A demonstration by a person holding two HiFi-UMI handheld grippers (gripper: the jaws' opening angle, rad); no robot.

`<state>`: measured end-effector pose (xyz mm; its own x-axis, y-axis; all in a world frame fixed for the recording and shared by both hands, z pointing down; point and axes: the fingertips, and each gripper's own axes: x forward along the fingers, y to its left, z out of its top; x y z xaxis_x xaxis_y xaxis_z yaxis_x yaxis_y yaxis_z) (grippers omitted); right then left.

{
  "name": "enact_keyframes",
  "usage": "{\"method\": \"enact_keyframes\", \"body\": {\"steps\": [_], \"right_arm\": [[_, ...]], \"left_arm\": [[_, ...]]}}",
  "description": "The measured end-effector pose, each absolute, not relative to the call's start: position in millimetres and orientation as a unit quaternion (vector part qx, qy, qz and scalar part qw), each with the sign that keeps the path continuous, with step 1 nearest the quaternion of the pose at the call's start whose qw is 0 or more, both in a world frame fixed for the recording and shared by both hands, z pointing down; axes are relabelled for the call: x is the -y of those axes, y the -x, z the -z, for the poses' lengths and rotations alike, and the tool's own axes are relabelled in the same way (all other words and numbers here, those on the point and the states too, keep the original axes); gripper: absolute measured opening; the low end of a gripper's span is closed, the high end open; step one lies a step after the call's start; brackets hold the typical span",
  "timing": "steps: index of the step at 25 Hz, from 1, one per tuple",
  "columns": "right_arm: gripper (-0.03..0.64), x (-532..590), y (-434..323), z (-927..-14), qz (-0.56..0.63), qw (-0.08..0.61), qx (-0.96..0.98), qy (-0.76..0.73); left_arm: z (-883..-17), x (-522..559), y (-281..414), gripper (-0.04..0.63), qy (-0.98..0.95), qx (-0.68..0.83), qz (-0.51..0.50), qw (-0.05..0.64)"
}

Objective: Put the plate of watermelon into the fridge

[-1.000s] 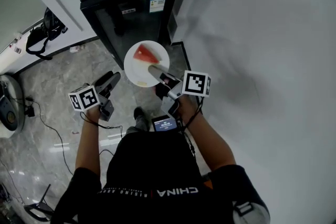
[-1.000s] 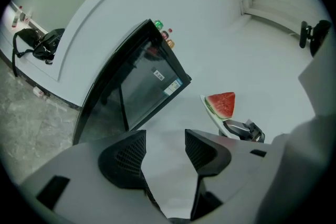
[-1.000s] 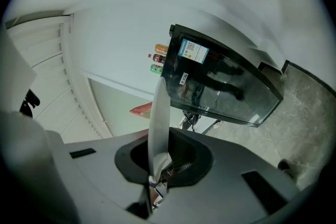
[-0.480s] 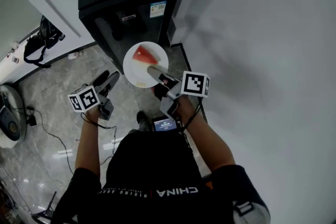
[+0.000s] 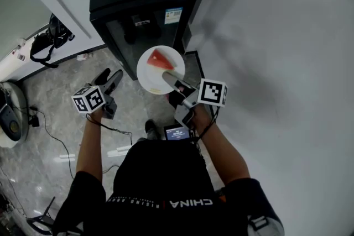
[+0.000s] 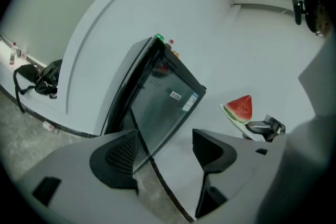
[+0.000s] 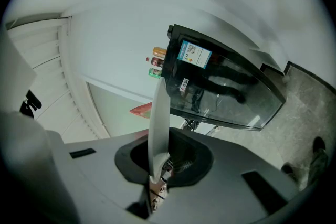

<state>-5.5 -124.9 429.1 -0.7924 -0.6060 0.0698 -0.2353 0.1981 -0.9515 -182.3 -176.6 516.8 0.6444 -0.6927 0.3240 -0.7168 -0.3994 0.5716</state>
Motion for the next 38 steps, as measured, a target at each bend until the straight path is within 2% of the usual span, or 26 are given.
{"method": "enact_keyframes", "body": {"steps": [8, 19, 29, 31, 33, 35, 38], "right_arm": [[0.023, 132.6, -13.6, -433.2, 0.567, 0.16, -0.75, 0.301], [0.023, 167.8, -13.6, -438.2, 0.575, 0.165, -0.744, 0.299], [0.023, 189.9, -6.8, -434.2, 0.586, 0.164, -0.736, 0.295], [0.023, 191.9, -7.6, -436.0, 0.588, 0.162, -0.736, 0.296], [0.023, 192.6, -8.3, -438.7, 0.589, 0.158, -0.735, 0.297], [0.023, 192.1, -8.1, -441.1, 0.591, 0.154, -0.733, 0.298], [0.023, 191.7, -8.3, -444.6, 0.592, 0.154, -0.733, 0.298]], "left_arm": [[-505.4, 245.8, 214.3, 0.333, -0.848, 0.451, -0.031, 0.277], [-530.8, 317.3, 223.8, 0.337, -0.829, 0.484, -0.067, 0.27], [-539.9, 326.6, 209.7, 0.331, -0.85, 0.45, -0.117, 0.248], [-541.6, 328.4, 215.0, 0.29, -0.849, 0.455, -0.128, 0.238], [-543.5, 331.2, 222.7, 0.179, -0.843, 0.465, -0.139, 0.23], [-544.7, 332.9, 227.0, 0.142, -0.841, 0.47, -0.149, 0.223], [-546.4, 333.3, 226.8, 0.129, -0.844, 0.467, -0.168, 0.203]]}}
